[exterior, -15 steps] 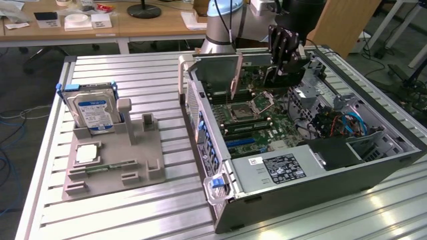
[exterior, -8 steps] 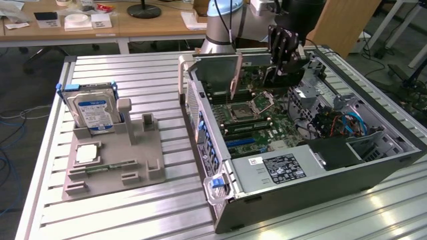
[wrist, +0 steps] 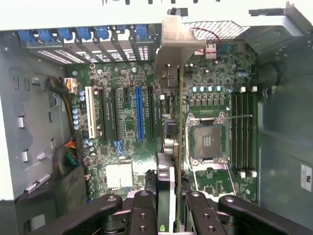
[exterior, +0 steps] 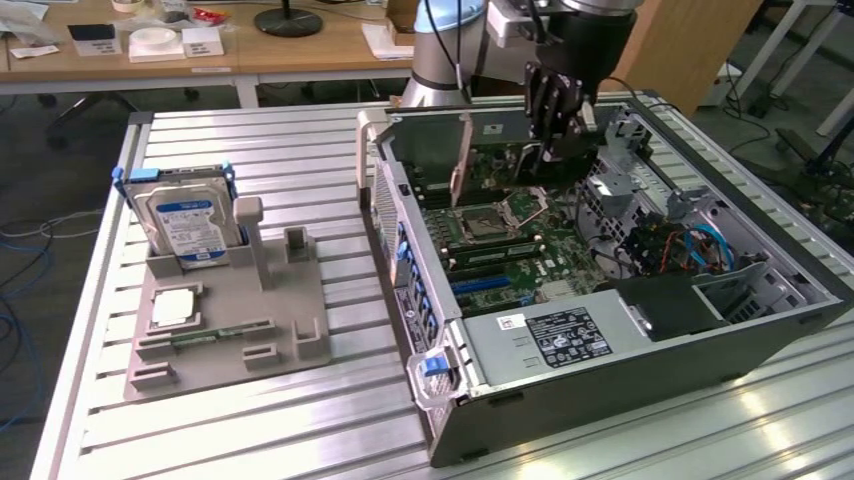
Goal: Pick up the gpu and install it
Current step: 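Insert the gpu into the slot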
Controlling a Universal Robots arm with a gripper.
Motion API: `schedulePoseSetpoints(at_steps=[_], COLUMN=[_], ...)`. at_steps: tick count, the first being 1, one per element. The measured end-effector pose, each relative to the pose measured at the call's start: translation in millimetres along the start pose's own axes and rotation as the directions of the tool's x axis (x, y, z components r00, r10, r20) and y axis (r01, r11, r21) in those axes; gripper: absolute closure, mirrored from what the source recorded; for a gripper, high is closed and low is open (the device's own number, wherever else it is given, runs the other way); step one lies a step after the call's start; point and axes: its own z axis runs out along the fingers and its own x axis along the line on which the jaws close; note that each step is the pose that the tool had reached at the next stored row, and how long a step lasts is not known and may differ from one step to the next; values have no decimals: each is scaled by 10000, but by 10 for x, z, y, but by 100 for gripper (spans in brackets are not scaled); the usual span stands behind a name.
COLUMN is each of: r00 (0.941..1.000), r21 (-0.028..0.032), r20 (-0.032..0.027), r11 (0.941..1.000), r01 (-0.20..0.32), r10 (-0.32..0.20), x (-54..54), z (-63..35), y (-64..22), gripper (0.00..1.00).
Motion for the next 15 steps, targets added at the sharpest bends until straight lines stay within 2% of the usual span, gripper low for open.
schedulePoseSetpoints(at_steps=[5, 10, 15], r00=[9988, 9986, 9986], r21=[-48, -120, -169], r20=[13, 15, 14], r11=[9988, 9986, 9984], r01=[492, 522, 534], r10=[-492, -522, -534], x=[4, 69, 76], z=[86, 129, 184], y=[7, 9, 39], gripper=[73, 73, 73])
